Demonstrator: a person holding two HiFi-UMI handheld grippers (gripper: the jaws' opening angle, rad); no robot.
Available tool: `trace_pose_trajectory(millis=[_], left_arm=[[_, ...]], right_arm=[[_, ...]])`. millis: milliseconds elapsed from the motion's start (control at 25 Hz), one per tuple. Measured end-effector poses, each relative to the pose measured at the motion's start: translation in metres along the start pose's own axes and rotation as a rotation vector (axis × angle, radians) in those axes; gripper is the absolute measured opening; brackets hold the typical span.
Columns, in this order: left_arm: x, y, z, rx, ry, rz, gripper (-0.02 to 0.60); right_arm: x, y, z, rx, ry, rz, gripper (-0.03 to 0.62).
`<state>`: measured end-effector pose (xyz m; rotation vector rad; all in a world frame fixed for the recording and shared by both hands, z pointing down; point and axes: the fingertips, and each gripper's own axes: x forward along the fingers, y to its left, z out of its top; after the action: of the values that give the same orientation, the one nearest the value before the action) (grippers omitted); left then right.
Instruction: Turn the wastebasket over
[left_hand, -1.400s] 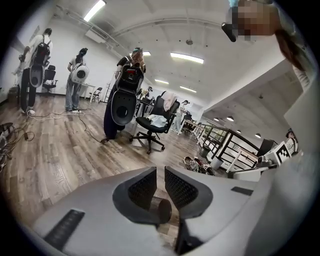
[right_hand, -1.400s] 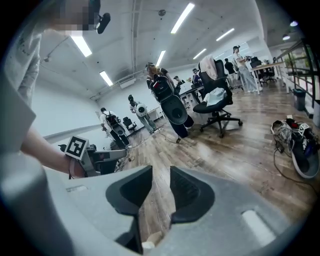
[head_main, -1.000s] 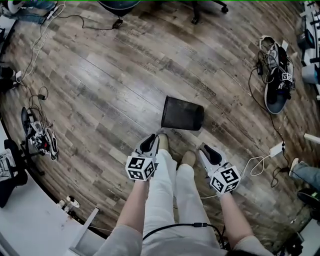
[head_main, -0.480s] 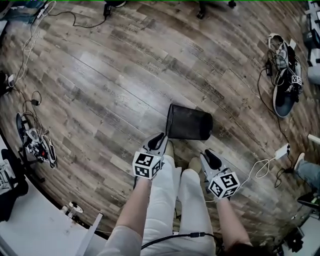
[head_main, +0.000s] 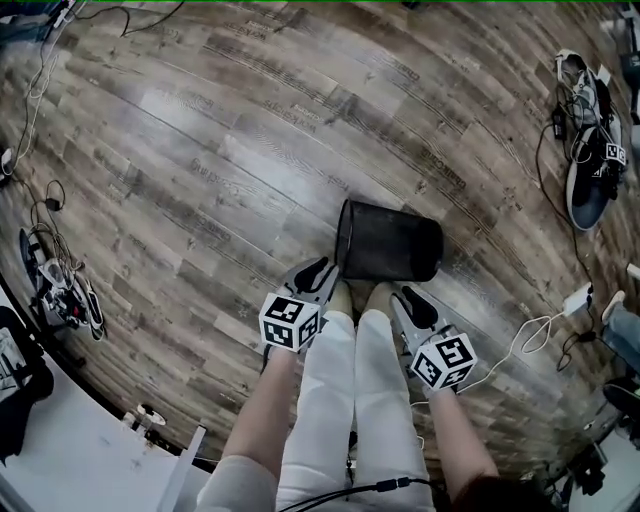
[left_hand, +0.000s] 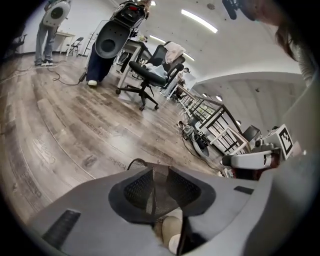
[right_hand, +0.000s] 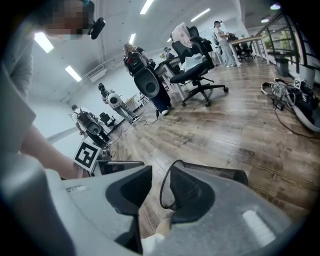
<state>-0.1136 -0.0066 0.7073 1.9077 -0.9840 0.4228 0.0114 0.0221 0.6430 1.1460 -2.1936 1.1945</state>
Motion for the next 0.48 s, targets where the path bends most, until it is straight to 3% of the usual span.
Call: trace_pose_trajectory(millis=[280, 480], left_arm=[[0.055, 0.023, -0.053, -0.032, 0.093, -0.09, 0.142], [0.079, 0.034, -0.07, -0.027, 0.149, -0.151, 0.147]], right_arm=[[0.035, -0.042, -0.037, 0.014, 0.026, -0.005, 0.101], [0.058, -0.06, -0.033, 0.011, -0.002, 0.004, 0.104]])
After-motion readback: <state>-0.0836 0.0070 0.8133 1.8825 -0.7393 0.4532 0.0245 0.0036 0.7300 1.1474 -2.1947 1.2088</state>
